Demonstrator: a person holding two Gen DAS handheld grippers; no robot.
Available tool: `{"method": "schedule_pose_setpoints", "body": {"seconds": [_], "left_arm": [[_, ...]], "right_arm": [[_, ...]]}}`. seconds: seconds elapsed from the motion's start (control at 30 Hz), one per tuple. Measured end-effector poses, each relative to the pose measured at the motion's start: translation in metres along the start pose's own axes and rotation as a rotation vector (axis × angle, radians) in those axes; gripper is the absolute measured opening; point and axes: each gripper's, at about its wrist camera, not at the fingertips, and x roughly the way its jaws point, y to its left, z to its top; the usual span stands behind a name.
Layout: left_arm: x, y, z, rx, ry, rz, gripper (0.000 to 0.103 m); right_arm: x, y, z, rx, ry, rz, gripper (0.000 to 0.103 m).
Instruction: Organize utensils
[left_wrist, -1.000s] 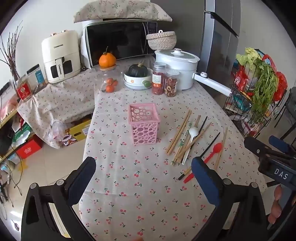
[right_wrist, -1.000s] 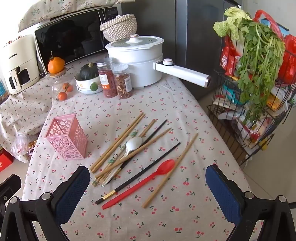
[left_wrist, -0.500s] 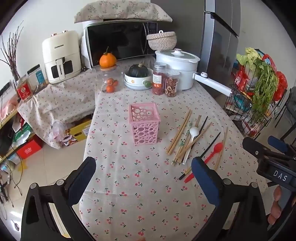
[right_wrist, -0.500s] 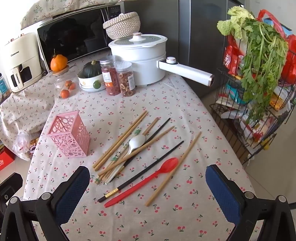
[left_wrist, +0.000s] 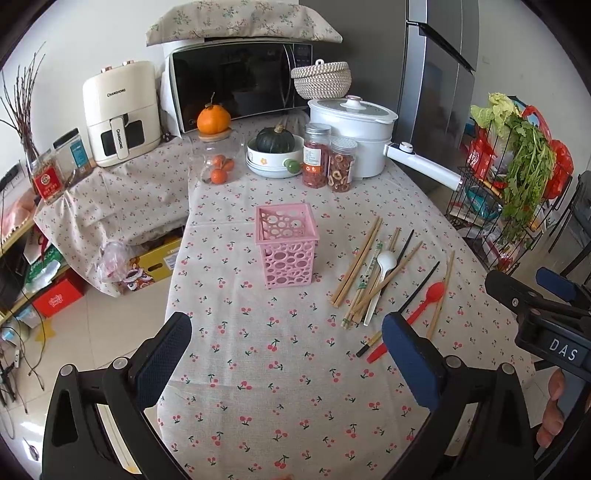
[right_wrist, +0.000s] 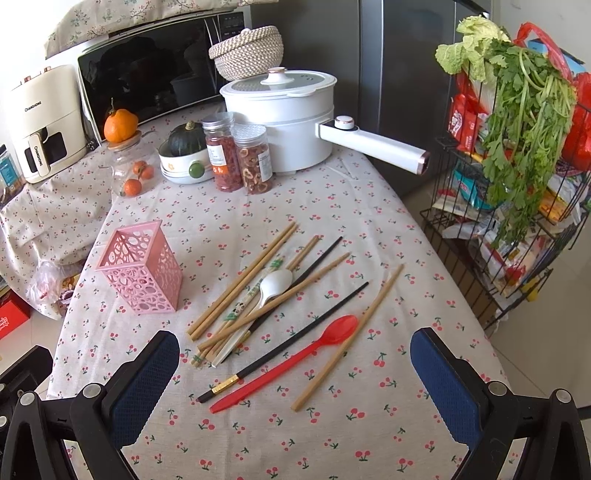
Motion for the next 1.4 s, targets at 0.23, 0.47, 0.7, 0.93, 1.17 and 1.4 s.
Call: {"method": "schedule_pose_setpoints", "body": {"seconds": [0.23,0.47,0.7,0.93,1.17,1.4], "left_arm": [[0.003,-0.001,0.0,0.002,-0.004,0.002,0.103],[0.011,0.005,0.001,-0.001,-0.005,0.004,0.103],[0.0,-0.004,0.0,0.006,-0.006,0.001,0.103],[0.0,-0.005,0.0,0.007,-0.008,0.003,0.103],[0.0,-0.004,-0.001,0.006,-0.007,0.001,0.103],[0.0,-0.004,-0.001,0.007,-0.008,0.002,0.103]], "right_arm": [[-0.002,0.0,0.0,0.004,-0.001,0.006,0.103],[-0.002,0.0,-0.001,0.003,0.0,0.007,0.103],[-0.003,0.0,-0.001,0.005,0.0,0.008,0.103],[-0.003,0.002,-0.002,0.005,0.003,0.008,0.103],[-0.003,0.002,-0.002,0.006,0.003,0.009,0.103],[-0.003,0.002,-0.002,0.005,0.004,0.009,0.103]]}}
